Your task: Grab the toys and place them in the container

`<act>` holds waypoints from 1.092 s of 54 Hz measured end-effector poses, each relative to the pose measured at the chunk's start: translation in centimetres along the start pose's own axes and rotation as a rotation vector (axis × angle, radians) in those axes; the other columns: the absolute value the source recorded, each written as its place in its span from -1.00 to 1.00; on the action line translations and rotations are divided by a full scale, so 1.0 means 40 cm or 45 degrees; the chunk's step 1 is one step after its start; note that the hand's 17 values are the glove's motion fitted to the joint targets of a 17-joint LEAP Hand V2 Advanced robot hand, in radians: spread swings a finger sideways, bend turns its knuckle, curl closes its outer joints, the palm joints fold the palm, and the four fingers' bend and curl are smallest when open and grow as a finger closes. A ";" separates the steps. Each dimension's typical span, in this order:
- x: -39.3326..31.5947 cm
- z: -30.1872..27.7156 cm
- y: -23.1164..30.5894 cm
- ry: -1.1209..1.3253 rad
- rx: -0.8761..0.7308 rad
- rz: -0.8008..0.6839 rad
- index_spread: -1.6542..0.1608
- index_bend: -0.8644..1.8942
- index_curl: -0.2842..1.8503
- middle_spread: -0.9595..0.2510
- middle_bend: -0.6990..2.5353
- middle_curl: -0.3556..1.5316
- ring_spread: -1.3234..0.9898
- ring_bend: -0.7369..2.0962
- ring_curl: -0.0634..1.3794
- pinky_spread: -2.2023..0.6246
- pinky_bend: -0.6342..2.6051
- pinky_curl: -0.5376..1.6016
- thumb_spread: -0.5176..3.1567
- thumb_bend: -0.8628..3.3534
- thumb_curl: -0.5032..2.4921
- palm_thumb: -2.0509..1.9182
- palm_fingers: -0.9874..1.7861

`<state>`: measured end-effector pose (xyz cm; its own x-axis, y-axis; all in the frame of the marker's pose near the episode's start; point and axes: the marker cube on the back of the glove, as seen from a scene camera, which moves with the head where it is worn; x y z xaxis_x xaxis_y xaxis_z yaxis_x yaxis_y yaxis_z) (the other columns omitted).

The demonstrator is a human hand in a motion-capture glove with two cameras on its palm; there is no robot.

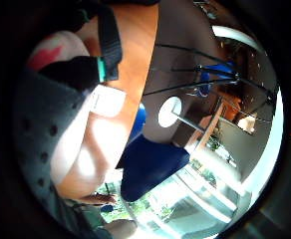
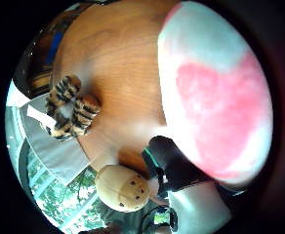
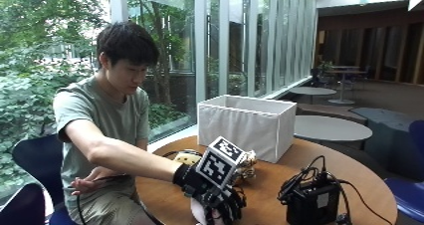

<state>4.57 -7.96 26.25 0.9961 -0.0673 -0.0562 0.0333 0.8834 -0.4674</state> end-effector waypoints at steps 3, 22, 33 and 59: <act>0.005 0.012 -0.006 -0.047 0.034 0.021 0.53 -0.29 -0.61 0.39 -0.41 -0.33 0.11 -0.07 -0.35 0.57 0.11 -0.10 -0.08 -0.59 -0.44 0.09 -0.28; 0.013 -0.027 -0.042 -0.250 0.601 0.086 0.49 -0.04 -0.47 0.23 -0.12 -0.10 -0.13 0.20 -0.17 0.38 -0.01 -0.15 -0.14 -0.50 -0.29 0.34 0.31; -0.060 -0.048 0.011 -0.237 0.570 0.080 0.44 0.19 -0.32 0.18 0.07 0.08 -0.23 0.34 0.01 0.33 -0.03 -0.11 -0.30 -0.49 -0.19 0.38 0.45; -0.412 -0.657 0.451 0.047 0.925 -0.220 0.44 0.35 -0.02 0.20 0.20 0.29 -0.27 0.46 0.23 0.32 0.07 0.02 -0.53 -0.50 -0.04 0.37 0.30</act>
<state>-13.37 -3.10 -4.46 0.9690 -0.2369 -0.0702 0.2468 0.9419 0.2279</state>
